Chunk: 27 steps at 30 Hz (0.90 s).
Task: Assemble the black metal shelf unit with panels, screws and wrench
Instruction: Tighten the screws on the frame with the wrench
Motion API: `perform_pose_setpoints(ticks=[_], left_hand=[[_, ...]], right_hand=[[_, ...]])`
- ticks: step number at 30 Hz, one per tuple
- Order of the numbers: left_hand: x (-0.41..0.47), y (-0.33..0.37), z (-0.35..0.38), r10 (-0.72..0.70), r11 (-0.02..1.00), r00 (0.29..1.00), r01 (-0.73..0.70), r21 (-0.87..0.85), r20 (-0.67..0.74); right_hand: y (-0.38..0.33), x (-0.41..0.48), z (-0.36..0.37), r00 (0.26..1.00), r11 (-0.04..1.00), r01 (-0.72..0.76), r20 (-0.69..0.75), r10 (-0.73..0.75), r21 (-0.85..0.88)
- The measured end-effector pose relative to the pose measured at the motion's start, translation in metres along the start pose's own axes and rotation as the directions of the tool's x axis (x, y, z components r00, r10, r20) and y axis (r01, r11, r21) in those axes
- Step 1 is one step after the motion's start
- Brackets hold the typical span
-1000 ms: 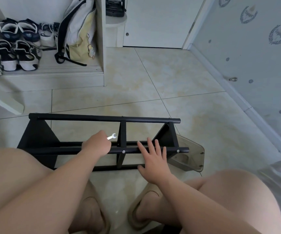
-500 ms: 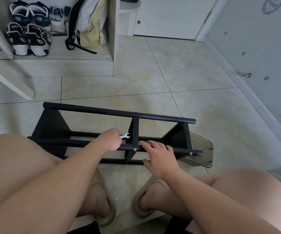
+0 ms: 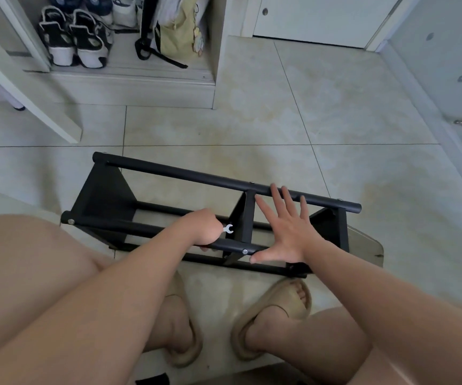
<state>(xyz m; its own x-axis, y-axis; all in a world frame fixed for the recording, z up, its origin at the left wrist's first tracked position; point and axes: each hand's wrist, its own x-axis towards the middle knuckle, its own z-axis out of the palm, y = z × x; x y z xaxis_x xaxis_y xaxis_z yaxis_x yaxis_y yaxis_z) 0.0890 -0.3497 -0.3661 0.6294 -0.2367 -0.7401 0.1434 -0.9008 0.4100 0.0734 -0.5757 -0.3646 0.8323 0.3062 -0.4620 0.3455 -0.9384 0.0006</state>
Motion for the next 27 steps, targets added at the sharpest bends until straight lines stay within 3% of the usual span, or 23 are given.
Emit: perform_pose_setpoints(ticks=[8,14,21,27], left_hand=[[0.002,0.001,-0.010,0.005,1.000,0.982,-0.006,0.005,0.190],[0.007,0.000,-0.006,-0.001,1.000,0.998,0.003,-0.027,0.061],[0.004,-0.002,-0.008,0.034,0.998,0.992,-0.040,0.052,0.119],[0.004,-0.004,-0.008,0.012,1.000,0.995,-0.013,0.007,0.099]], right_hand=[[0.002,0.000,0.014,0.996,0.998,0.038,-0.076,-0.035,0.040],[-0.004,-0.001,0.017,0.995,0.996,0.045,-0.097,-0.038,0.080],[-0.014,0.001,0.015,0.993,0.998,0.026,-0.117,-0.018,0.064],[-0.018,0.002,0.015,0.992,0.994,0.033,-0.124,-0.020,0.101]])
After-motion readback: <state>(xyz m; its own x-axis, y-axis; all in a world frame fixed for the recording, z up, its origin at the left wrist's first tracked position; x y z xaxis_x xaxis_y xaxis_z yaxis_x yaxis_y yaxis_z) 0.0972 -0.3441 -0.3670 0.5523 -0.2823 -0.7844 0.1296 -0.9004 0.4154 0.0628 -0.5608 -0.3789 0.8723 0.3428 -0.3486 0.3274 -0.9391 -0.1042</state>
